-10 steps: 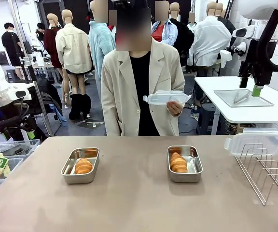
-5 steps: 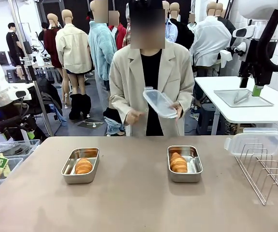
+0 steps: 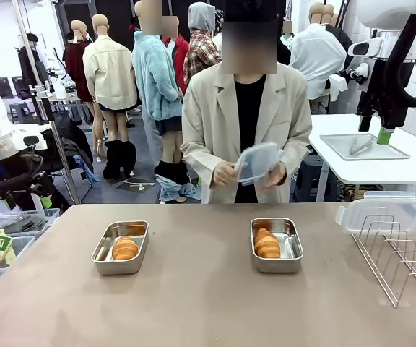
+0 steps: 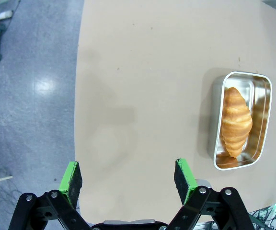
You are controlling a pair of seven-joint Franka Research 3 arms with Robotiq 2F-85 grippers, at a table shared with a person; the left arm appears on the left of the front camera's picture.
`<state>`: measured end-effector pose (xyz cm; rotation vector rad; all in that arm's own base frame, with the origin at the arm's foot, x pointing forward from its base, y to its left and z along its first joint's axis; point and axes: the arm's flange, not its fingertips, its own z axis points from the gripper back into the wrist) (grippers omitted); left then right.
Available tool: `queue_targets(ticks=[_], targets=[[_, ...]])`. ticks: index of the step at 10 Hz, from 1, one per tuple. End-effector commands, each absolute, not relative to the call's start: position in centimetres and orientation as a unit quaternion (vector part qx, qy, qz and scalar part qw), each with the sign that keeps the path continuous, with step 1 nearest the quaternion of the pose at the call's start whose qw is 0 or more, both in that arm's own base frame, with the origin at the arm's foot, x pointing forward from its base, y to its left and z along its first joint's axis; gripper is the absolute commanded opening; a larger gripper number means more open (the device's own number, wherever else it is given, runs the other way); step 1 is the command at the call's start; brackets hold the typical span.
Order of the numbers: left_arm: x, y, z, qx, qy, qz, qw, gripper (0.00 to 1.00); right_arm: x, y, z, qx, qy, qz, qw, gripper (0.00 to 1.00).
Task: Place the bread in airtight containers.
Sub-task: Pick up one Airtight Container lid and hand it to the human.
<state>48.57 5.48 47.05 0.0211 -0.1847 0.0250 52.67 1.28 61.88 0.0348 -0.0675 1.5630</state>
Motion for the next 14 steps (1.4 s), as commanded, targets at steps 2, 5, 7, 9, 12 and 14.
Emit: queue_targets(ticks=[2, 5, 7, 9, 12, 14], targets=[[48.56, 5.49, 47.23, 0.014, -0.094, 0.017, 0.995, 1.0, 52.53, 1.24, 61.75, 0.015, -0.032, 0.705, 0.709, 1.0], [48.56, 5.49, 47.23, 0.014, -0.094, 0.017, 0.995, 1.0, 52.53, 1.24, 61.75, 0.015, -0.032, 0.705, 0.709, 1.0], [48.56, 5.49, 47.23, 0.014, -0.094, 0.017, 0.995, 1.0, 52.53, 1.24, 61.75, 0.015, -0.032, 0.705, 0.709, 1.0], [48.56, 5.49, 47.23, 0.014, -0.094, 0.017, 0.995, 1.0, 52.53, 1.24, 61.75, 0.015, -0.032, 0.705, 0.709, 1.0], [48.56, 5.49, 47.23, 0.014, -0.094, 0.017, 0.995, 1.0, 52.53, 1.24, 61.75, 0.015, -0.032, 0.705, 0.709, 1.0], [48.56, 5.49, 47.23, 0.014, -0.094, 0.017, 0.995, 1.0, 52.53, 1.24, 61.75, 0.015, -0.032, 0.705, 0.709, 1.0]])
